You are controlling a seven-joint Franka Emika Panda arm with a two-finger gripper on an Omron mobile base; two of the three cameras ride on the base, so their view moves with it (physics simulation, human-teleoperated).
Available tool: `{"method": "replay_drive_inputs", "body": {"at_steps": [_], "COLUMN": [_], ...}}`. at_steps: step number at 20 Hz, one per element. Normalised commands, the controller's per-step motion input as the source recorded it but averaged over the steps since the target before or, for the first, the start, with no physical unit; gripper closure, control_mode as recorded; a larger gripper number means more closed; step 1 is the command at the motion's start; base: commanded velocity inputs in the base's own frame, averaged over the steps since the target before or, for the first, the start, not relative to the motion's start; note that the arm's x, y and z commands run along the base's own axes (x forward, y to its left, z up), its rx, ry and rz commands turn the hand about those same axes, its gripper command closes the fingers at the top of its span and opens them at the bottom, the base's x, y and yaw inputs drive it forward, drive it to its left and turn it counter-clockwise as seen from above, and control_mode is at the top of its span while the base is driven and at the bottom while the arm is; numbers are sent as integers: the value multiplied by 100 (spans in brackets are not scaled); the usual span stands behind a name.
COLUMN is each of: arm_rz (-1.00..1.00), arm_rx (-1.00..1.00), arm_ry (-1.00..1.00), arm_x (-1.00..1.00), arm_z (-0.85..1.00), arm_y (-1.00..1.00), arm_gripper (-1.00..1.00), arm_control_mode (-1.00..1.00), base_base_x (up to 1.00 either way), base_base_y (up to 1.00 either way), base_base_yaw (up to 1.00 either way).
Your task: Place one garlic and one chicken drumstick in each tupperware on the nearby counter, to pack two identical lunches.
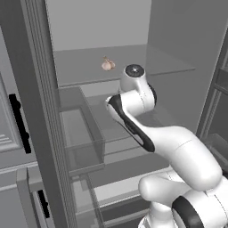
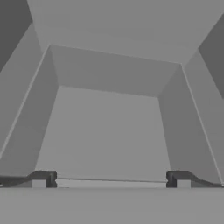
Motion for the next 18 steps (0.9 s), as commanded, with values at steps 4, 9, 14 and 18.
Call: {"method": "replay_drive_inputs", "body": {"at_steps": [4,9,14,18], "arm_rz": [8,13,21,41], "arm_rx": [1,0,10,20], "arm_ry": [-37,-28,-2,-7], "arm_x": [-53,-49,16,47], "arm_z": [100,100,100,42], "arm_y": [0,0,6,16], "arm_gripper": [-100,-100,-100,-100], "arm_control_mode": [-100,-100,-100,-100], "base_base_x": [0,0,0,0], "base_base_y": [0,0,0,0], "base_base_yaw": [0,0,0,0]}}
